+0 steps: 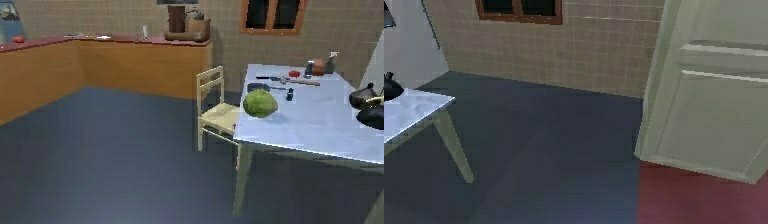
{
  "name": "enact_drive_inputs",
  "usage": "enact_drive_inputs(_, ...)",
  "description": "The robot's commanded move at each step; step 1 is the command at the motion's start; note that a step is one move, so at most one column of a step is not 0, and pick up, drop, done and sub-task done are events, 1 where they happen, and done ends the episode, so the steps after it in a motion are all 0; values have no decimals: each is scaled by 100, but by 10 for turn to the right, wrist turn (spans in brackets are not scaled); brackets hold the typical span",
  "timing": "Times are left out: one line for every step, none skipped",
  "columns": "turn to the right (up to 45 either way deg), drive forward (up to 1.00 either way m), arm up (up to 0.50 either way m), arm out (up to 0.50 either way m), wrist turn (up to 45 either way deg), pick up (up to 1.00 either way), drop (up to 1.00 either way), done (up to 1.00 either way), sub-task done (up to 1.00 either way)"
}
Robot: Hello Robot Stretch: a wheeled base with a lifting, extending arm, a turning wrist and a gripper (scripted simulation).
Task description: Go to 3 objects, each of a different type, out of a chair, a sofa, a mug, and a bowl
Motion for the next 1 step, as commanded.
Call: enact_drive_inputs(-90,0,0,0,0,0,0,0,0)
